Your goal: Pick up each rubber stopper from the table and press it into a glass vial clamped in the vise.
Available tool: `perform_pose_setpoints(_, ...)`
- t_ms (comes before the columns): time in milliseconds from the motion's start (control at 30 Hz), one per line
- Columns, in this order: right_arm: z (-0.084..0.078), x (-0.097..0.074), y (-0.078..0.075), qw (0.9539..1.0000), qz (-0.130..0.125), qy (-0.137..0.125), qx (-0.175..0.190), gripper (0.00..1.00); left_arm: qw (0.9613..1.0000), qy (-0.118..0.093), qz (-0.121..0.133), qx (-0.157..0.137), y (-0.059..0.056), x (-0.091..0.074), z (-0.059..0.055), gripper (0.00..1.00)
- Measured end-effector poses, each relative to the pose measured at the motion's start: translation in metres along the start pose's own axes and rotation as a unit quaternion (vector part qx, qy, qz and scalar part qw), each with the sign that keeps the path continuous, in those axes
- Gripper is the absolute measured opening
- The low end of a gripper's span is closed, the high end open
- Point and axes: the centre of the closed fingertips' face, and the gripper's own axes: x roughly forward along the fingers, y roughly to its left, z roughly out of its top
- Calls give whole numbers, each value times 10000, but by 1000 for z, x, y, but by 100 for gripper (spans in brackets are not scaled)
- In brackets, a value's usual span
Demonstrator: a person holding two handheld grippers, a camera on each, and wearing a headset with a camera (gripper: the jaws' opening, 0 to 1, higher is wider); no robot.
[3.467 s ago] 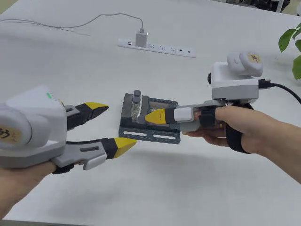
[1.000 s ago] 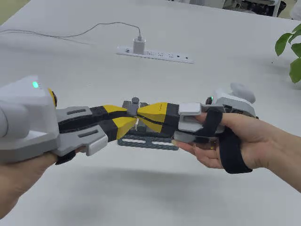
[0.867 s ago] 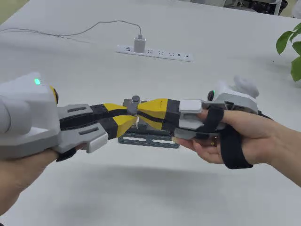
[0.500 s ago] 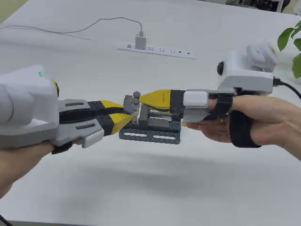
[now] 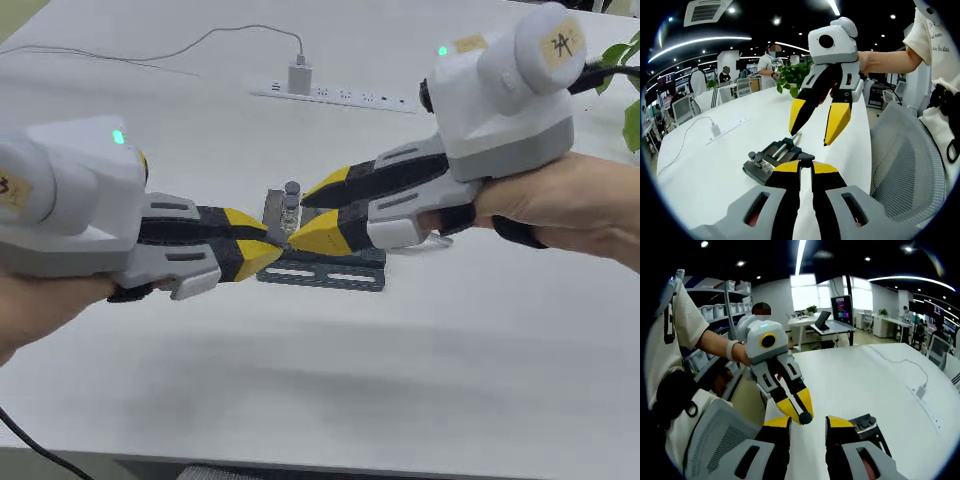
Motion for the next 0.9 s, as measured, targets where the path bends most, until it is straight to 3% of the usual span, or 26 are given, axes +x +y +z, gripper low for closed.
perform_pose_setpoints(67,-2,2,1,9992,71,168,-362,19,10000,0,-43,15,-2,1,1,4)
perform_pose_setpoints(300,-16,8,5,9946,203,684,-757,13,9997,56,-180,146,-10,5,4,4)
perform_pose_setpoints(700,-19,6,9,9932,334,767,-805,8,9996,31,-239,162,-13,7,6,4)
perform_pose_setpoints(900,-19,7,12,9889,340,968,-1072,9,9993,116,-283,191,-13,8,5,4)
